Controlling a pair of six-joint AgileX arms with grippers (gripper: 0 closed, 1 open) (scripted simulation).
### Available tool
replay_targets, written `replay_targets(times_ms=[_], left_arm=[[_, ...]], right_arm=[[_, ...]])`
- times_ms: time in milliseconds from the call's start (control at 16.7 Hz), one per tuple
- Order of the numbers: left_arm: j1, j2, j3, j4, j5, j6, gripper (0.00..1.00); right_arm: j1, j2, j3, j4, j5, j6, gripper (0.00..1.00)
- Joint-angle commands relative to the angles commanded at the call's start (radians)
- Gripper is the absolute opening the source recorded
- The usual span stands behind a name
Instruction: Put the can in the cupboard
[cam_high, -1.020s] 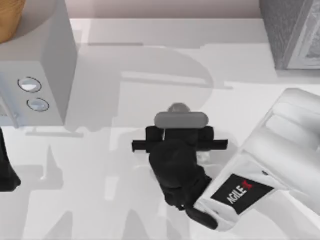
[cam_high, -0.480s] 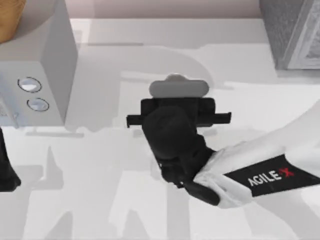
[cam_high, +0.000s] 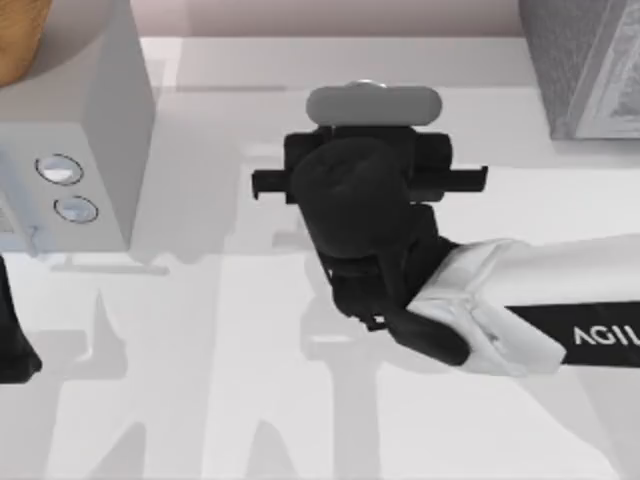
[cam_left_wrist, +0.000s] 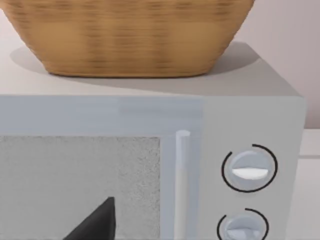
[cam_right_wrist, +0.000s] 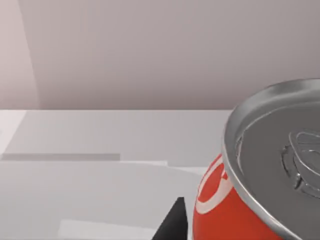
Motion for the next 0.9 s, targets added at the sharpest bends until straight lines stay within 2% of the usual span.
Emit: replay_targets(times_ms=[180, 360, 600, 900], left_arm=[[0.0, 0.0, 0.0, 0.0, 0.0, 0.0, 1.0], [0.0, 0.0, 0.0, 0.0, 0.0, 0.0, 1.0], [0.0, 0.0, 0.0, 0.0, 0.0, 0.0, 1.0], [0.0, 0.0, 0.0, 0.0, 0.0, 0.0, 1.0]], right_arm=[[-0.001, 0.003, -0.003, 0.003, 0.0, 0.001, 0.0], [-0.034, -0.061, -0.062, -0.006, -0.059, -0.005, 0.0], [-0.152, -0.293, -0.262, -0.047, -0.239, -0.032, 0.0], [-0.383, -0.806, -0.581, -0.152, -0.518, -0.092, 0.0]])
